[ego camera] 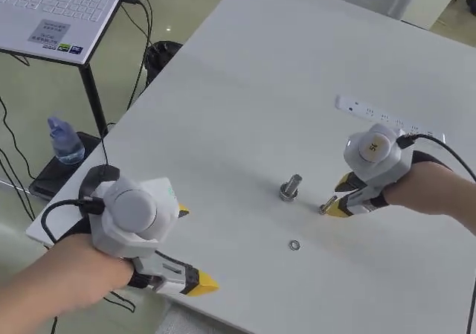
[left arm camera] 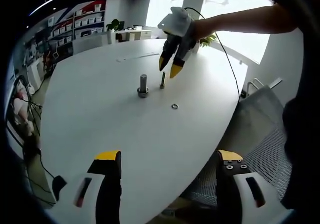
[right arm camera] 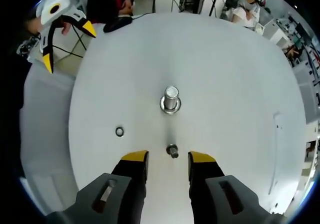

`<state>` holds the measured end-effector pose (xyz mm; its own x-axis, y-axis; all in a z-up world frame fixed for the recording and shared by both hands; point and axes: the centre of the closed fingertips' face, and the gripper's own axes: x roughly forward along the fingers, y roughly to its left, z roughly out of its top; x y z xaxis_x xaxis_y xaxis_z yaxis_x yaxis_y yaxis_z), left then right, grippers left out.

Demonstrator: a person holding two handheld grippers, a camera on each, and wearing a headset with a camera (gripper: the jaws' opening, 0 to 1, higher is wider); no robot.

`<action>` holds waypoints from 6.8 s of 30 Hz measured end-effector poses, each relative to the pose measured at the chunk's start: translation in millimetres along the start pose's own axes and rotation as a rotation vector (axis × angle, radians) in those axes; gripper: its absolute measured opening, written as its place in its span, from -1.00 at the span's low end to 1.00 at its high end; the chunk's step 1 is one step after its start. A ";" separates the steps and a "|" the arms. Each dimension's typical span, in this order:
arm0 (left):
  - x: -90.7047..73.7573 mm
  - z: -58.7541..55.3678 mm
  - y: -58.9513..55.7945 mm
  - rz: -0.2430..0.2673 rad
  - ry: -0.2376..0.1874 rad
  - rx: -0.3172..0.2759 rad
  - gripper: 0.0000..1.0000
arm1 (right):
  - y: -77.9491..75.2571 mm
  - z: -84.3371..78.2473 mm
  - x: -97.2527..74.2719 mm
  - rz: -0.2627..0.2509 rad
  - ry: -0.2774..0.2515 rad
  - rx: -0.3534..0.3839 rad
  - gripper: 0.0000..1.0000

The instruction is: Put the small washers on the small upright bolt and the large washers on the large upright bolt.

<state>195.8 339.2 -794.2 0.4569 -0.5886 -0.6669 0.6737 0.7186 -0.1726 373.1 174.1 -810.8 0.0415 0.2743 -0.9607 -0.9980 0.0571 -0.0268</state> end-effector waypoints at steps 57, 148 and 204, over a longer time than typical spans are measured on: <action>-2.4 13.1 -2.5 -0.013 0.002 0.034 0.53 | 82.5 8.7 32.3 0.044 -0.020 -0.006 -0.38; -3.0 8.6 0.5 0.000 -0.008 0.028 0.56 | 74.5 -5.1 52.8 0.007 -0.007 0.154 -0.74; -7.8 19.2 5.1 0.035 -0.064 -0.008 0.99 | -0.3 -16.4 -7.7 -0.085 -0.028 0.161 -0.75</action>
<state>206.8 340.4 -776.0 0.5165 -0.5849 -0.6254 0.6518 0.7422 -0.1558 372.3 156.3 -807.9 0.1288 0.2887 -0.9487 -0.9704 0.2339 -0.0606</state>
